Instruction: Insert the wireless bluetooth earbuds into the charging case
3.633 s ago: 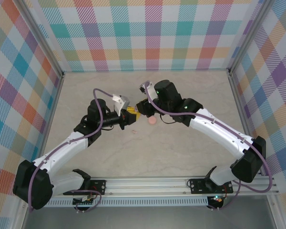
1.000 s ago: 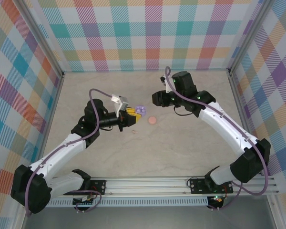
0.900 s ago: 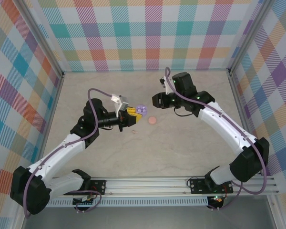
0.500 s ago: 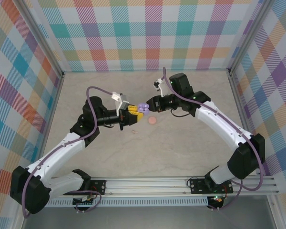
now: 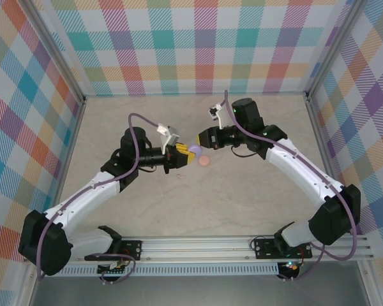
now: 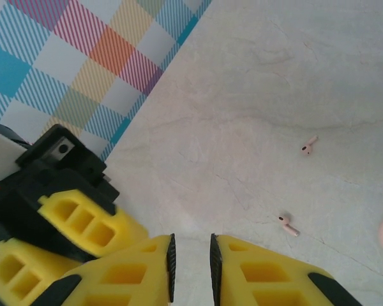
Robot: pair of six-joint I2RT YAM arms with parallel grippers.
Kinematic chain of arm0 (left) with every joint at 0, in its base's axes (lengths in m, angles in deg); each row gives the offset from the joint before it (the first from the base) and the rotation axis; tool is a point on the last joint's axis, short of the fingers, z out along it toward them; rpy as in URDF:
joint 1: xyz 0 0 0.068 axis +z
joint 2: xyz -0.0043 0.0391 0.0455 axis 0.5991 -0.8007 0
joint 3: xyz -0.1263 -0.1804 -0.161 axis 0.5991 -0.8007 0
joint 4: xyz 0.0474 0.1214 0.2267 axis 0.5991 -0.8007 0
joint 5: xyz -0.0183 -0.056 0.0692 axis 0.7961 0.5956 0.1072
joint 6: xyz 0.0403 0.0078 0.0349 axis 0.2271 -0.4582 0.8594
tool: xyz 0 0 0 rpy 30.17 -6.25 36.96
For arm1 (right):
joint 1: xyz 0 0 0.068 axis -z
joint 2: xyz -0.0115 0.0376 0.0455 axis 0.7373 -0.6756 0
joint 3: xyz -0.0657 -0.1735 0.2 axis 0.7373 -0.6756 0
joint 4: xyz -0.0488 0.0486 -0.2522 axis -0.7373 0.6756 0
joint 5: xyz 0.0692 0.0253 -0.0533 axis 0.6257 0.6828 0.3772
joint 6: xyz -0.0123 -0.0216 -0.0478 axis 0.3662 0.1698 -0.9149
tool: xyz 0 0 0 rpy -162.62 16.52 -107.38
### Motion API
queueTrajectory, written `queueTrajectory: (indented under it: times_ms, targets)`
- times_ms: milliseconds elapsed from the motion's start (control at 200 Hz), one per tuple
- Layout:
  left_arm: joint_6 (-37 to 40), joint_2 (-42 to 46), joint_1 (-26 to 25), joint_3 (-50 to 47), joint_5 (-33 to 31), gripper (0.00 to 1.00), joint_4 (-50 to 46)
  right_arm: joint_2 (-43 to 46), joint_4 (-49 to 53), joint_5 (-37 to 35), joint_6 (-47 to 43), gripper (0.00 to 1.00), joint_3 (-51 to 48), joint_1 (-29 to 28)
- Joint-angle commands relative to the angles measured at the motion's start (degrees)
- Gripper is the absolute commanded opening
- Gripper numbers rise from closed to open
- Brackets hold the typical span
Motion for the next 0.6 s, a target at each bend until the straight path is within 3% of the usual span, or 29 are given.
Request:
queueTrajectory:
  times_ms: [0, 75, 220, 425, 595]
  targets:
    - [-3.22, -1.38, -0.41, 2.05, -7.82, 0.0, -0.63, 0.83, 3.75, -8.9, 0.42, 0.25, 1.08, -0.45]
    - [-6.8, -3.43, -0.21, 4.18, -15.8, 0.0, -3.96, 0.92, 8.29, -18.23, 0.54, 0.25, 2.15, -0.45]
    - [-11.36, -12.61, 0.16, 14.6, -21.85, 0.0, -16.3, 0.57, 14.23, -28.39, 0.37, 0.28, 2.92, -0.45]
    - [-13.16, -32.93, 1.16, 35.23, -22.25, 0.0, -34.27, 1.53, 14.75, -29.83, 0.53, 0.31, -0.25, -0.49]
    - [-13.35, -47.9, 2.48, 50.74, -19.59, 0.0, -40.36, 1.54, 15.61, -30.37, 0.81, 0.32, -2.19, -0.49]
